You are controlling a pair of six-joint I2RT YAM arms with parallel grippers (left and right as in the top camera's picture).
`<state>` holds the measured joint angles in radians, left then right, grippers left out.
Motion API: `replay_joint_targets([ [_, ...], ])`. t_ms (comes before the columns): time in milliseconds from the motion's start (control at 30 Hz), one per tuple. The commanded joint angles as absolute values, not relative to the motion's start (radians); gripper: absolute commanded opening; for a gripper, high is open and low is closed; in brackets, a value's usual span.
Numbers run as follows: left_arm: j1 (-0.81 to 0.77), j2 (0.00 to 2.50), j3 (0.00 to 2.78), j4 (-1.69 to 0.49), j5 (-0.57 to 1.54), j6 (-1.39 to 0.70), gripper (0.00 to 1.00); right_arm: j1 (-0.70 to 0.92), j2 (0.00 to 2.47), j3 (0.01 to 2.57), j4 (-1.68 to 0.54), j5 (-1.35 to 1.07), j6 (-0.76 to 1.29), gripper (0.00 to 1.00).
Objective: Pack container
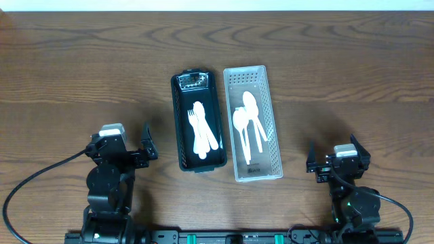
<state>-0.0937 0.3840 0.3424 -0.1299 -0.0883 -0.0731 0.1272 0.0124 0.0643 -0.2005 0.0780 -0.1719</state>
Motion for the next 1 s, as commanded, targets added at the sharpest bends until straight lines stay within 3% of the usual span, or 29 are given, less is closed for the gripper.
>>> replay_joint_targets([
  [0,-0.098,0.377,0.346,-0.126,-0.089,-0.060,0.98,0.118,0.005,0.061,-0.202,0.075,-0.154,0.99],
  [733,-0.096,0.367,0.346,-0.137,-0.113,-0.012,0.98,0.118,0.005,0.061,-0.202,0.075,-0.154,0.99],
  [967,-0.096,0.101,0.346,-0.386,0.012,-0.011,0.98,0.118,0.005,0.061,-0.202,0.075,-0.154,0.99],
])
